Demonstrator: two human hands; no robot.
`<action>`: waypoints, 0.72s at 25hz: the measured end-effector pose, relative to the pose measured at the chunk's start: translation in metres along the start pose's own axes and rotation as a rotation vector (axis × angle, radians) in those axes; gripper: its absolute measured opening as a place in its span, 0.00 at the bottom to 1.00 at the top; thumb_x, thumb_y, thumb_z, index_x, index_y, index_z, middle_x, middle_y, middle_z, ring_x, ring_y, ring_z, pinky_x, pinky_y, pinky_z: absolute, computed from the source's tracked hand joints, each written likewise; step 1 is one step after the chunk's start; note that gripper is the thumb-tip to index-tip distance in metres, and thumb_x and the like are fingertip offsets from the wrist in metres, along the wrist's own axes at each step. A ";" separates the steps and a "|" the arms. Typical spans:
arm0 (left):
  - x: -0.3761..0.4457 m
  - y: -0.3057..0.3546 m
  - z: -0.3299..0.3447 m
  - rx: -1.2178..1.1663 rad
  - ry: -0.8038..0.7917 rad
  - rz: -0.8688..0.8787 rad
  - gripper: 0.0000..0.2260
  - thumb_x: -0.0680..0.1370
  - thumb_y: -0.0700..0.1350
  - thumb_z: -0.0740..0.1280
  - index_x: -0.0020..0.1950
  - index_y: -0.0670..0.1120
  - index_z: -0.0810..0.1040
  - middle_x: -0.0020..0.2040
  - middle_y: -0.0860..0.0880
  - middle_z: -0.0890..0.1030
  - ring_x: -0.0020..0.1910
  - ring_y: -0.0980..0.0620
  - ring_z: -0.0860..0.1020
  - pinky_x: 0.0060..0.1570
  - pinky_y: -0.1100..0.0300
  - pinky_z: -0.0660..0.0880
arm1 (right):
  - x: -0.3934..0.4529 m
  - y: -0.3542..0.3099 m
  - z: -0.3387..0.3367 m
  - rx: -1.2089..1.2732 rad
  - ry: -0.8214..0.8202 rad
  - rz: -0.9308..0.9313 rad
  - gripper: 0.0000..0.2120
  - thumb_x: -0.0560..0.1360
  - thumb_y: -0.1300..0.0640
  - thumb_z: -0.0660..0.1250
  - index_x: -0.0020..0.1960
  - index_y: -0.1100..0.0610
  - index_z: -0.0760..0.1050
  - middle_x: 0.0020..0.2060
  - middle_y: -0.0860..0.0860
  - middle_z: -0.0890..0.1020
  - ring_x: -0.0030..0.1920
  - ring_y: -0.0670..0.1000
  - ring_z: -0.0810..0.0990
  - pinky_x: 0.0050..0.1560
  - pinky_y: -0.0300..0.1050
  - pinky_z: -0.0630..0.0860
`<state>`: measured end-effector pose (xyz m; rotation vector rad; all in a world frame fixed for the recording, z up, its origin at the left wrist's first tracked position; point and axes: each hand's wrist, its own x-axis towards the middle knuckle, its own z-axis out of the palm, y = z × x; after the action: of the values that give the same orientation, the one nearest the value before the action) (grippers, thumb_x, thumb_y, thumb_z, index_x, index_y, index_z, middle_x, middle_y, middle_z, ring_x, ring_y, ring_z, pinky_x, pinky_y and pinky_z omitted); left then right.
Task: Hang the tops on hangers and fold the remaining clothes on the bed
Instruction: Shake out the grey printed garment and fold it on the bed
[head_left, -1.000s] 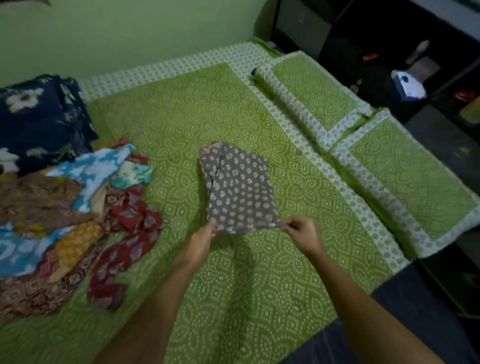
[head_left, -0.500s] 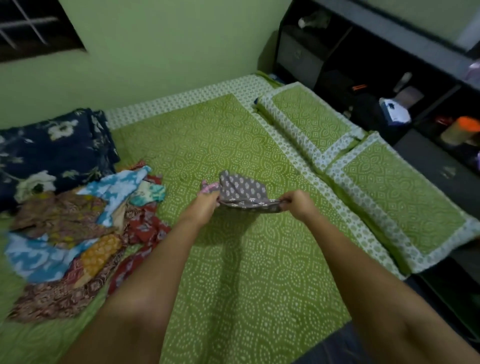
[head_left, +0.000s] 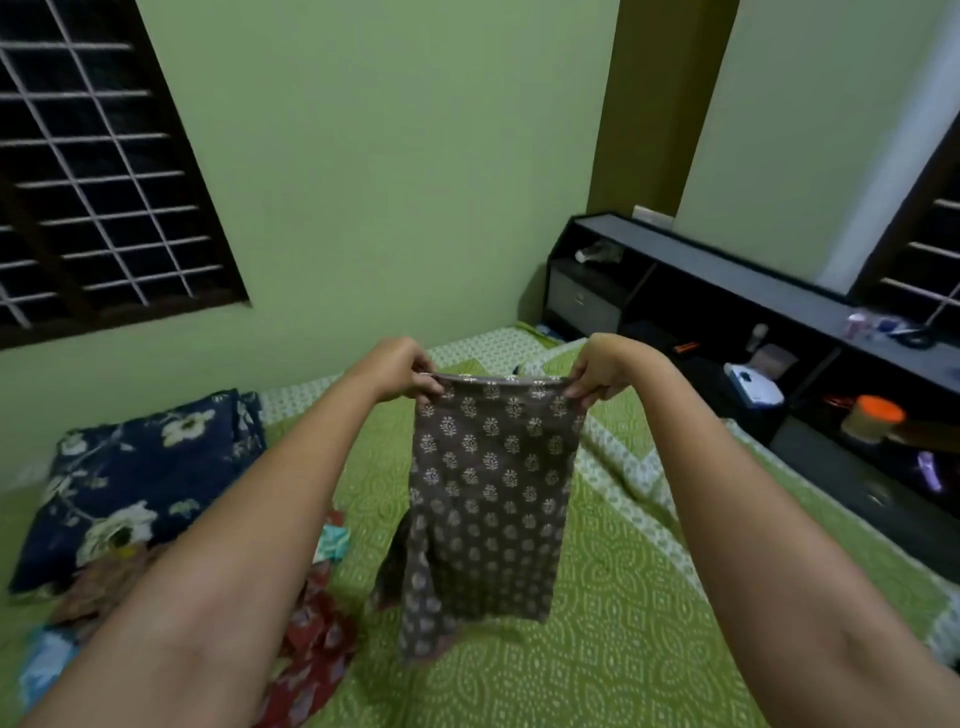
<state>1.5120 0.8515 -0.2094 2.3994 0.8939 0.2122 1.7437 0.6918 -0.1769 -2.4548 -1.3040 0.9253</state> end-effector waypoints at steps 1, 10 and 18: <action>0.008 0.002 -0.003 -0.049 0.010 -0.032 0.02 0.73 0.38 0.73 0.43 0.40 0.83 0.25 0.54 0.79 0.24 0.62 0.77 0.27 0.70 0.71 | 0.007 -0.002 -0.005 0.009 0.062 0.000 0.10 0.77 0.61 0.68 0.57 0.63 0.77 0.39 0.53 0.85 0.38 0.49 0.82 0.45 0.45 0.78; 0.077 -0.032 0.079 -0.087 0.175 -0.362 0.10 0.80 0.34 0.57 0.41 0.44 0.71 0.44 0.41 0.79 0.36 0.47 0.78 0.37 0.58 0.74 | 0.125 0.027 0.056 0.552 0.254 0.160 0.09 0.78 0.70 0.56 0.41 0.65 0.71 0.42 0.64 0.80 0.39 0.62 0.81 0.44 0.59 0.81; 0.105 -0.019 0.064 0.099 0.569 -0.193 0.05 0.81 0.39 0.54 0.51 0.42 0.68 0.40 0.45 0.72 0.37 0.45 0.72 0.35 0.54 0.68 | 0.137 0.017 0.016 0.355 0.684 -0.320 0.07 0.79 0.64 0.60 0.44 0.61 0.75 0.38 0.50 0.77 0.39 0.47 0.73 0.34 0.33 0.66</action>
<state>1.6030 0.9018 -0.2775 2.3536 1.4049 0.8189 1.8014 0.7903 -0.2564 -1.9386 -1.1068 0.1742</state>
